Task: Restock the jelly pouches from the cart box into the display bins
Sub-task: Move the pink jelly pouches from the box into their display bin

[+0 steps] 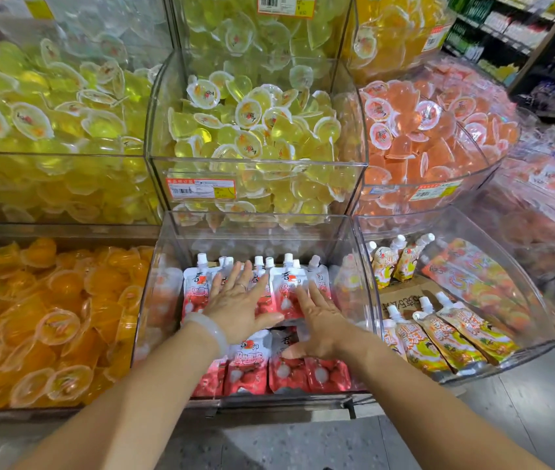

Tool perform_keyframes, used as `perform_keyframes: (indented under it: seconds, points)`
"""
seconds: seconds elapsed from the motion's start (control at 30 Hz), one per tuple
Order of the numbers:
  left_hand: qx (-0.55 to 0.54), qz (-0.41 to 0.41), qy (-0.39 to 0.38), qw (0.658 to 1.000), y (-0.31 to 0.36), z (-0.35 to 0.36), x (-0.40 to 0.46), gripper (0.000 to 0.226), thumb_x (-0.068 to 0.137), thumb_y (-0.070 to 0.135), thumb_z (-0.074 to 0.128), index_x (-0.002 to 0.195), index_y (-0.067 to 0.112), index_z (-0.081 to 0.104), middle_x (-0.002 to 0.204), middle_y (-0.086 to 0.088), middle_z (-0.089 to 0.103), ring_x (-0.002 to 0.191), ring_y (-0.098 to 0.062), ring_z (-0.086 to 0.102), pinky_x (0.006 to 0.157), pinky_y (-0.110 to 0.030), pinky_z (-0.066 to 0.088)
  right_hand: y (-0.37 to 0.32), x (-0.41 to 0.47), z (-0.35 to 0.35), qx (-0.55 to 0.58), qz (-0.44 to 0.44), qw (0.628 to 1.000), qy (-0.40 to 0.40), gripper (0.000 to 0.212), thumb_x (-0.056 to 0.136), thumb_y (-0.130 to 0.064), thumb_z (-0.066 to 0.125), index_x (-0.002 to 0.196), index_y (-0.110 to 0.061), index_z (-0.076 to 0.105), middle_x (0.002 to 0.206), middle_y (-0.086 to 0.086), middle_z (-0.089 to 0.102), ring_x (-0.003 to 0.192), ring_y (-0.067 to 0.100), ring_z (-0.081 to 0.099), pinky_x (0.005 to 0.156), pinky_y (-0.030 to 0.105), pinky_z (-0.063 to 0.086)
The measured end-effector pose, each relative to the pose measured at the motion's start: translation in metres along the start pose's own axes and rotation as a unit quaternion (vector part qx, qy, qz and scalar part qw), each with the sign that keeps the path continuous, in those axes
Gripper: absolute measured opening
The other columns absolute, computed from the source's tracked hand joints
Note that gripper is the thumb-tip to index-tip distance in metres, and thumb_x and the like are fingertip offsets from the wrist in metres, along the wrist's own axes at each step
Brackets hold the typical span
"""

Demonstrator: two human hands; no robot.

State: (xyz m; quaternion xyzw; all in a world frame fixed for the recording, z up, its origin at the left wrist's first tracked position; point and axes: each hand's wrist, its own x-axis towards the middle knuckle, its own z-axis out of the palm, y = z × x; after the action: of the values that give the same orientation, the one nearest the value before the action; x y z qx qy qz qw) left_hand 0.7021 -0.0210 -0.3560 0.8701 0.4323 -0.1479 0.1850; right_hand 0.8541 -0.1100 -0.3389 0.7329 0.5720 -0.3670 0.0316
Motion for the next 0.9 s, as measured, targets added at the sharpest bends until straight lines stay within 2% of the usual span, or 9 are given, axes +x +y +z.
perform_keyframes:
  seconds: [0.13, 0.27, 0.37, 0.53, 0.7, 0.9]
  points:
    - [0.016, 0.021, 0.000, 1.000, -0.009, -0.011, -0.017, 0.086, 0.087, 0.067, 0.038, 0.151, 0.031, -0.007, 0.158, -0.008, -0.018, 0.145, -0.022, -0.021, 0.117, -0.044, -0.007, -0.010, -0.015, -0.002, 0.002, -0.012, 0.999, 0.035, 0.107, 0.083, -0.045, 0.065, 0.148, -0.024, -0.017, 0.155, 0.003, -0.028, 0.145, 0.024, -0.019, 0.119, 0.036, -0.001]
    - [0.029, 0.026, 0.025, 0.999, 0.002, -0.029, -0.037, 0.087, 0.087, 0.063, 0.045, 0.151, 0.029, -0.003, 0.158, -0.007, -0.016, 0.146, -0.022, -0.018, 0.118, -0.043, -0.004, -0.024, -0.028, -0.014, -0.022, -0.041, 0.996, 0.082, 0.102, 0.084, -0.044, 0.065, 0.151, -0.016, -0.007, 0.158, 0.010, -0.017, 0.147, 0.026, -0.012, 0.119, 0.035, 0.002]
    - [0.034, 0.027, 0.066, 0.997, 0.018, -0.049, -0.050, 0.087, 0.088, 0.058, 0.049, 0.151, 0.029, -0.002, 0.158, -0.005, -0.015, 0.146, -0.021, -0.016, 0.118, -0.043, -0.004, -0.031, -0.039, -0.029, -0.023, -0.074, 0.988, 0.135, 0.096, 0.085, -0.041, 0.065, 0.151, -0.013, 0.001, 0.159, 0.012, -0.008, 0.147, 0.027, -0.007, 0.118, 0.034, 0.003]
    - [0.048, 0.041, 0.093, 0.994, 0.069, -0.083, -0.066, 0.084, 0.091, 0.049, 0.049, 0.151, 0.026, -0.006, 0.158, -0.007, -0.017, 0.146, -0.023, -0.017, 0.119, -0.044, -0.004, -0.015, -0.076, -0.060, -0.038, -0.110, 0.973, 0.197, 0.087, 0.087, -0.039, 0.062, 0.151, -0.015, 0.008, 0.159, 0.013, -0.006, 0.148, 0.027, -0.003, 0.118, 0.033, 0.006]
    - [0.071, 0.078, 0.143, 0.984, 0.164, -0.092, -0.066, 0.086, 0.089, 0.049, 0.052, 0.151, 0.025, -0.001, 0.159, -0.009, -0.009, 0.147, -0.025, -0.009, 0.119, -0.043, -0.001, 0.056, -0.131, -0.086, -0.030, -0.082, 0.964, 0.251, 0.089, 0.086, -0.039, 0.063, 0.151, -0.014, 0.009, 0.159, 0.015, -0.003, 0.148, 0.028, 0.001, 0.118, 0.034, 0.010]
    - [0.085, 0.147, 0.122, 0.978, 0.323, -0.071, -0.049, 0.084, 0.089, 0.049, 0.051, 0.151, 0.026, 0.000, 0.159, -0.010, -0.010, 0.147, -0.025, -0.010, 0.117, -0.044, -0.002, 0.190, -0.209, -0.105, -0.045, 0.026, 0.960, 0.275, 0.089, 0.088, -0.041, 0.059, 0.151, -0.010, 0.005, 0.158, 0.020, -0.005, 0.147, 0.031, 0.002, 0.118, 0.033, 0.007]
